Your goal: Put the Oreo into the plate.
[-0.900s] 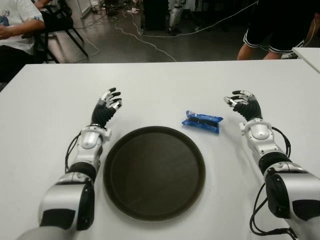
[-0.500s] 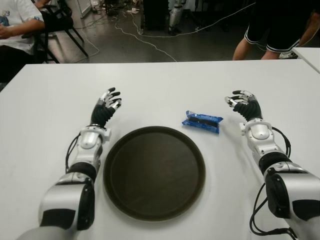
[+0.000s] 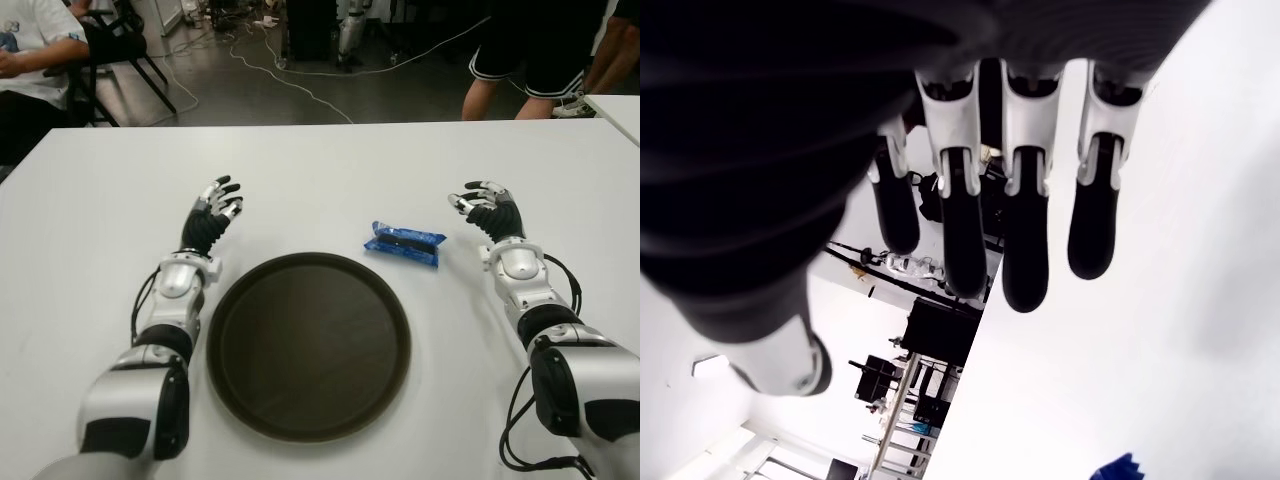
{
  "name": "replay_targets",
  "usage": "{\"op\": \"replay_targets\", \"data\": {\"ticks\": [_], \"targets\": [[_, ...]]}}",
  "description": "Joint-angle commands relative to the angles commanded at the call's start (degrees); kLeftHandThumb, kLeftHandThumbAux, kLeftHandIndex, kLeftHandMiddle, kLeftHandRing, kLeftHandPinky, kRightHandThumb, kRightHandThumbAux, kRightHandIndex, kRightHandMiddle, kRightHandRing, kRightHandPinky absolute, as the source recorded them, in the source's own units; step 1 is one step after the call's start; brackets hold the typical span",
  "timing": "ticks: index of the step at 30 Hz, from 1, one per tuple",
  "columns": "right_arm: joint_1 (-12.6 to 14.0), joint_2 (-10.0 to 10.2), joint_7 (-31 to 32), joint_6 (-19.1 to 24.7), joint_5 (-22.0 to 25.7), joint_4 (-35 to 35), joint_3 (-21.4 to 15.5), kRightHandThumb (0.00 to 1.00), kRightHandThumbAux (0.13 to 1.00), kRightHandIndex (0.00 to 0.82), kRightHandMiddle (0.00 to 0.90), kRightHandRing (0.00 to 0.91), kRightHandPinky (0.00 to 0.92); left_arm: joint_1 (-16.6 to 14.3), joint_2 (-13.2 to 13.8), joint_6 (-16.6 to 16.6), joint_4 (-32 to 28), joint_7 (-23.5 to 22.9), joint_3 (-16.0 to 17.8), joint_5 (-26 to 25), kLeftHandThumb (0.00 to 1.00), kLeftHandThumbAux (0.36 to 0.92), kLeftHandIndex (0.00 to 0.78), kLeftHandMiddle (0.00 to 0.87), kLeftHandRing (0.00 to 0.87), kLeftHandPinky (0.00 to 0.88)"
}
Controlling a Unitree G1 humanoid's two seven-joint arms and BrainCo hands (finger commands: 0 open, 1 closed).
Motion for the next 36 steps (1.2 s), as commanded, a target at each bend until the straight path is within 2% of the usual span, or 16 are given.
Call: {"op": "replay_targets", "data": {"ticks": [9, 17, 20, 26, 36], "targets": [[-0.01, -0.11, -0.40, -0.07, -0.65, -0.05, 0.48, 0.303, 0.676, 0.321, 0.413, 0.439, 0.441, -0.01, -0.10, 0.17, -0.02, 0.27, 0.16, 0.01, 0.187, 0.638, 0.101, 0.182, 0.177, 0.193], [0.32, -0.34, -2.18, -1.45, -2.35, -0.27, 2.15, 0.296, 0.664, 0.295, 0.395, 0.418, 0.422, 0.07, -0.02, -0.13, -0.04, 0.13, -0.06, 0.26, 0.191, 0.644, 0.095, 0.170, 0.167, 0.183], [0.15, -0.18, -3.39, -2.05, -2.89, -0.38, 2.82, 0.264, 0.647, 0.266, 0.369, 0.391, 0.402, -0.01, 0.04, -0.01, 0.01, 0.17, -0.18, 0.40, 0.192, 0.648, 0.096, 0.169, 0.165, 0.184], [-0.66, -0.08, -1.89, -2.27, -1.40, -0.39, 1.56, 0.215, 0.628, 0.234, 0.335, 0.354, 0.371, -0.13, -0.02, 0.08, 0.13, 0.86, -0.52, 0.90, 0.178, 0.622, 0.100, 0.178, 0.170, 0.171], [-2.50, -1.28, 1.97, -3.02, -0.44, -1.97, 1.56, 0.091, 0.621, 0.172, 0.277, 0.296, 0.320, -0.26, -0.12, 0.12, 0.13, 1.58, -0.80, 1.19, 0.184, 0.621, 0.104, 0.183, 0.174, 0.176]]}}
